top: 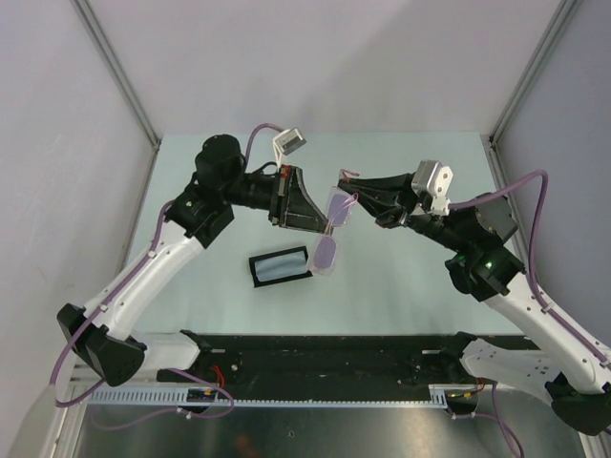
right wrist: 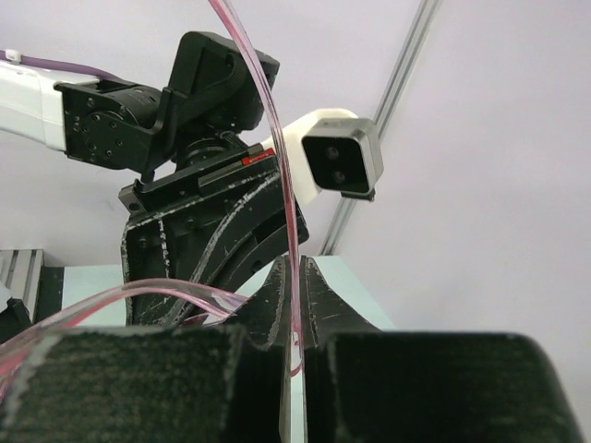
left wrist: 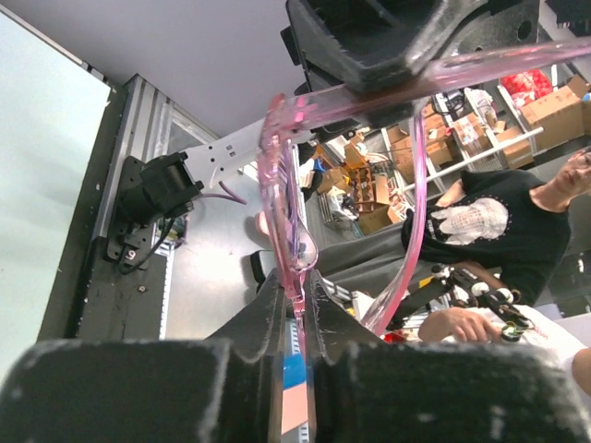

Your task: Organize the sunglasses

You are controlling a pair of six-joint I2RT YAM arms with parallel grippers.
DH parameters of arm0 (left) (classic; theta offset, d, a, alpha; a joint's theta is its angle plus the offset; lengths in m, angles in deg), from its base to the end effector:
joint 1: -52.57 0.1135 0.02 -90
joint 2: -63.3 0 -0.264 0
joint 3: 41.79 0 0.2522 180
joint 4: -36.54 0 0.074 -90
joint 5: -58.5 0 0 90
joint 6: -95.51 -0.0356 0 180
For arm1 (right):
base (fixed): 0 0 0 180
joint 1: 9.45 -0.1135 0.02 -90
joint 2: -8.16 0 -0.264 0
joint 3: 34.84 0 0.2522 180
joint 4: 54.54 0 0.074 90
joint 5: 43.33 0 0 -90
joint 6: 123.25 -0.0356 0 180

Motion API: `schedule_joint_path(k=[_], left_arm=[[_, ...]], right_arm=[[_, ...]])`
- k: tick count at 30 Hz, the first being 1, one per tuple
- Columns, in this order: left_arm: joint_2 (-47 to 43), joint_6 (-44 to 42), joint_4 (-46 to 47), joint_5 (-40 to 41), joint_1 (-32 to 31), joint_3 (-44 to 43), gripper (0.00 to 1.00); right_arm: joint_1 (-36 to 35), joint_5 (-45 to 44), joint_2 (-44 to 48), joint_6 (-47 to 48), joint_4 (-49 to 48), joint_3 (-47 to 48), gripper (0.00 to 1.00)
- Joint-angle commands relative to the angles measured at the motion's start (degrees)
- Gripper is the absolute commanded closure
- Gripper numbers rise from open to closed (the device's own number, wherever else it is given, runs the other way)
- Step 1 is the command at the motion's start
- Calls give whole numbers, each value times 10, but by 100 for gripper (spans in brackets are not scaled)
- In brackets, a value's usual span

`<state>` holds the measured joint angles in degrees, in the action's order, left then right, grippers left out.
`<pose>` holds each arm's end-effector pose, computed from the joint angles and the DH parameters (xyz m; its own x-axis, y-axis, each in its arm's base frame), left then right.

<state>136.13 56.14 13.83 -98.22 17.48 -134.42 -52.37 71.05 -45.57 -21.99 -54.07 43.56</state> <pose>0.1999 -0.1804 0.4467 -0.7823 0.1762 -0.5975 0.5882 -0.1068 -0.8017 0.1292 0.1402 0.4752 0.4694 0.1936 -0.8615 -0.8201 0.4572 -0.3441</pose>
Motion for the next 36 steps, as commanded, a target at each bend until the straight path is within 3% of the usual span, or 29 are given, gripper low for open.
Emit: schedule_joint_path(k=[1, 6, 9, 10, 12, 13, 16, 21, 28, 36], left_arm=[[-13, -7, 22, -18, -4, -1, 95], [-9, -7, 23, -7, -3, -4, 100], [-7, -9, 22, 0, -2, -9, 100], [-7, -9, 23, 3, -2, -13, 100], [-4, -9, 22, 6, 0, -15, 100], [-2, -9, 23, 8, 2, -17, 100], [8, -11, 22, 14, 8, -22, 100], [32, -18, 23, 27, 30, -37, 99], [68, -34, 23, 25, 41, -67, 100], [80, -37, 23, 34, 46, -64, 99]], right_arm=[[-1, -17, -1, 4, -16, 21, 100], [-2, -35, -1, -12, -8, 21, 100], [-1, -40, 2, -15, 3, 21, 76], [-1, -42, 3, -17, 6, 21, 53], [-2, -53, 6, -19, 12, 21, 40], [-1, -68, 9, -21, 15, 21, 27], [-1, -93, 22, -26, 21, 21, 12], [-1, -110, 55, -29, 53, 21, 1], [-1, -212, 101, -79, 112, 21, 0], [0, -162, 71, -144, 165, 44, 0]])
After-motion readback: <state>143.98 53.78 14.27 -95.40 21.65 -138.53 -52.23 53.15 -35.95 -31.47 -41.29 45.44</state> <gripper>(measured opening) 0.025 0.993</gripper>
